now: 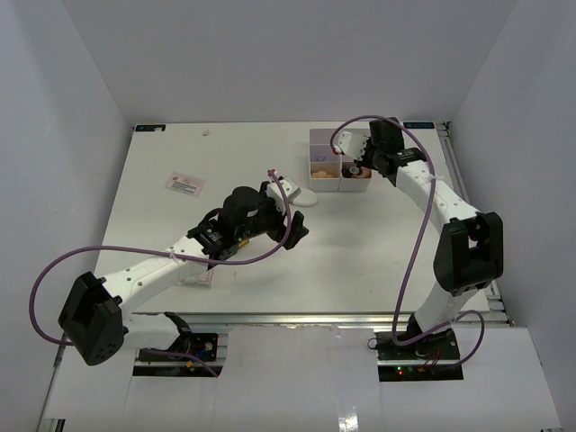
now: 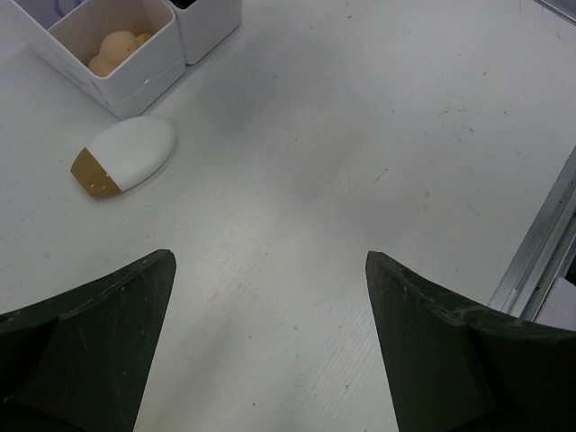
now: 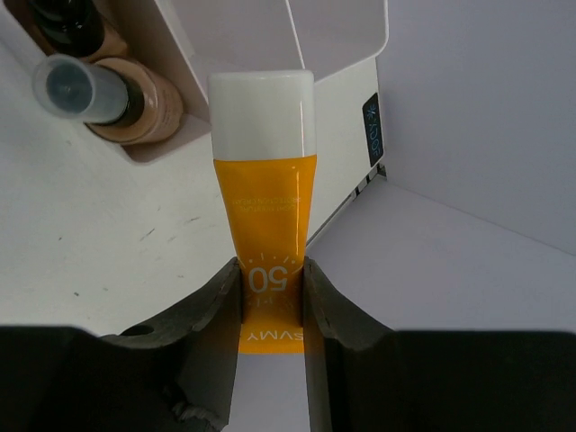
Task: Organize the makeup
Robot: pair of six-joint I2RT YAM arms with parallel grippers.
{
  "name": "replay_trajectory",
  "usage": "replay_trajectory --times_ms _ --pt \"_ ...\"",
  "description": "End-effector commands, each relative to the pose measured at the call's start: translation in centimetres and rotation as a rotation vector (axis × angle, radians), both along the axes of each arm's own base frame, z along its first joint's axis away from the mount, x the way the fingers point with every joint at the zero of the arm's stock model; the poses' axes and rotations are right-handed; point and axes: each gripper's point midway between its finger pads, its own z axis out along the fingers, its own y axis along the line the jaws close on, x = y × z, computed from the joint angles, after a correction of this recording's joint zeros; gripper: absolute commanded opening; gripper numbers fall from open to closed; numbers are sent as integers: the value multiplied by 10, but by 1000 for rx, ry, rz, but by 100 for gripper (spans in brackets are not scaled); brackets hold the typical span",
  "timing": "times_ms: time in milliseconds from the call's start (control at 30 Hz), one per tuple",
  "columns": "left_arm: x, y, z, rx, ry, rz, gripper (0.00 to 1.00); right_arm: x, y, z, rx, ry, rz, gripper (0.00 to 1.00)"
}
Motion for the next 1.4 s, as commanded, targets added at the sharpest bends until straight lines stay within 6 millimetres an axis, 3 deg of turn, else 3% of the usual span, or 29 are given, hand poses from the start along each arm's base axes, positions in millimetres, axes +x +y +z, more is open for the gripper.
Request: replay_trajectory --times_ms 0,467,1100,1267,1367 --pt "2 5 13 -18 -35 13 98 34 2 27 -119 -113 1 31" --pt "3 6 14 -19 -35 14 98 71 8 9 -326 -77 100 30" --pt "5 7 9 6 -47 7 98 84 18 -23 -442 -11 215 34" --pt "7 8 8 9 -47 11 98 90 25 -23 -443 -20 229 41" --pt "6 8 7 10 -45 9 98 93 30 -21 -430 -30 236 55"
